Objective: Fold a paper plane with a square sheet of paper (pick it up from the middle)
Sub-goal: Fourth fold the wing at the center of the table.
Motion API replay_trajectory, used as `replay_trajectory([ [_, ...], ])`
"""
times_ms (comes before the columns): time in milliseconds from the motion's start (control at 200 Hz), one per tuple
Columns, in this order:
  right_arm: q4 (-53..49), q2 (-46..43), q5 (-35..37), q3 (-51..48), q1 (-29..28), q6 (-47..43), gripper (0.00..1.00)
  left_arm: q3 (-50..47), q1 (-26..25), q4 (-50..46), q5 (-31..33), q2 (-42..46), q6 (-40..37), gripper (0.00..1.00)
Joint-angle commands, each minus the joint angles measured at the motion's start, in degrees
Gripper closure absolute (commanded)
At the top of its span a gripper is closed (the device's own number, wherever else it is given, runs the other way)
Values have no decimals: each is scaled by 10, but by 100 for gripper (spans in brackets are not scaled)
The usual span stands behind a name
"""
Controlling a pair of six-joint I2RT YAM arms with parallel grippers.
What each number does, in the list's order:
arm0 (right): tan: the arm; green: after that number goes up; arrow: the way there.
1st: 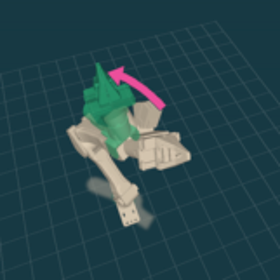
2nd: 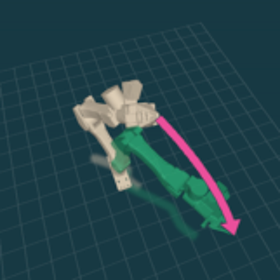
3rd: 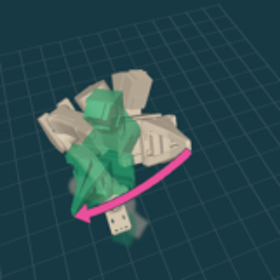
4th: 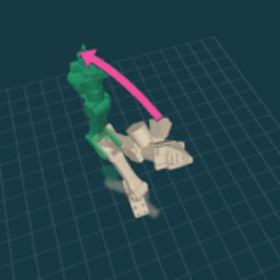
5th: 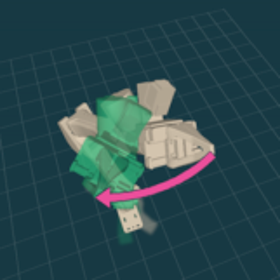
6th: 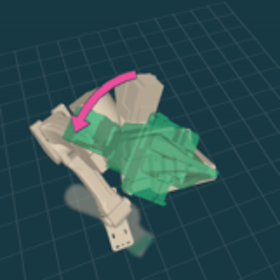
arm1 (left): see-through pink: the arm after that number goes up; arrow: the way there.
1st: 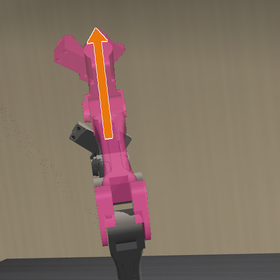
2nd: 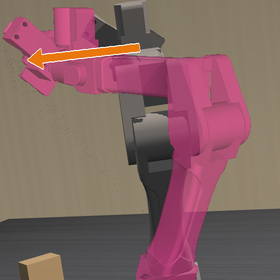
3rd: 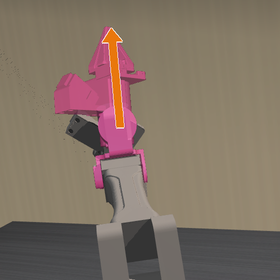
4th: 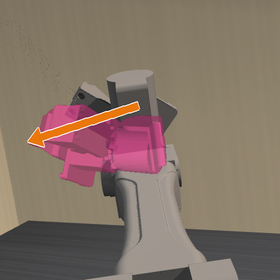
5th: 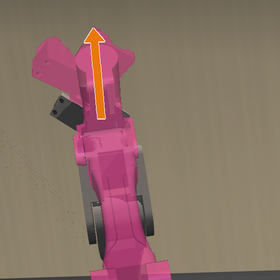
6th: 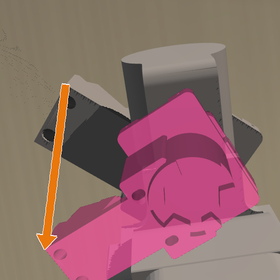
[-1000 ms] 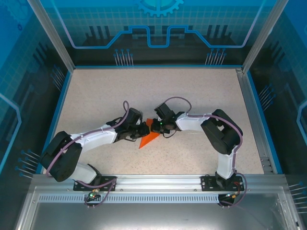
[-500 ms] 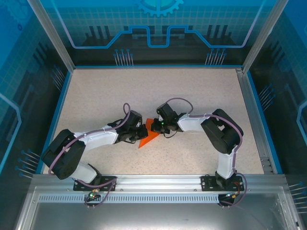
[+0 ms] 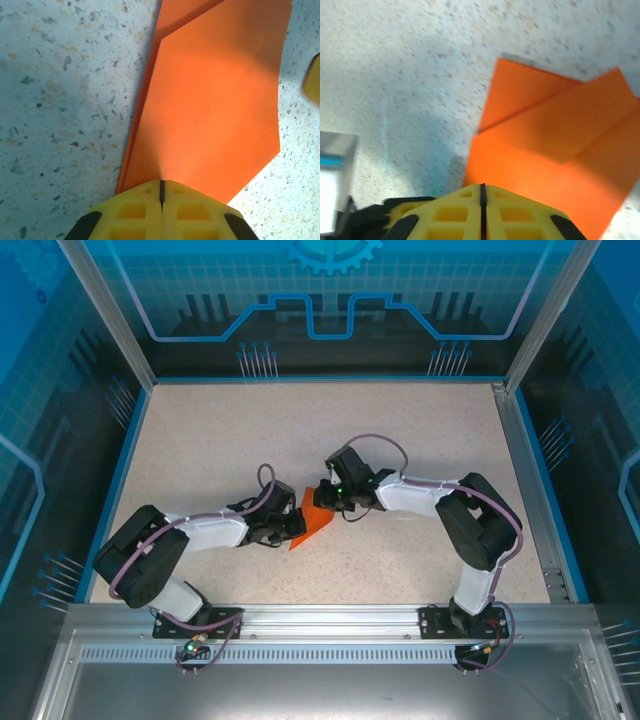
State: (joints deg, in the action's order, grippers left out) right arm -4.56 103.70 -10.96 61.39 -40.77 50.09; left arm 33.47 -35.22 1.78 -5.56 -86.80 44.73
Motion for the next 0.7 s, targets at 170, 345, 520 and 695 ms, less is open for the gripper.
replay_trajectory([
  [170,0,59,-9,21,16,-3,92,-4,-7,-42,5,-9,-21,96],
  [345,-2,75,5,6,27,-1,92,-8,-7,-56,8,1,-28,96],
  [520,28,79,12,-38,50,6,93,-10,-7,-72,9,3,-38,96],
  [695,59,61,-1,-61,73,6,92,-22,-7,-75,6,1,-39,96],
])
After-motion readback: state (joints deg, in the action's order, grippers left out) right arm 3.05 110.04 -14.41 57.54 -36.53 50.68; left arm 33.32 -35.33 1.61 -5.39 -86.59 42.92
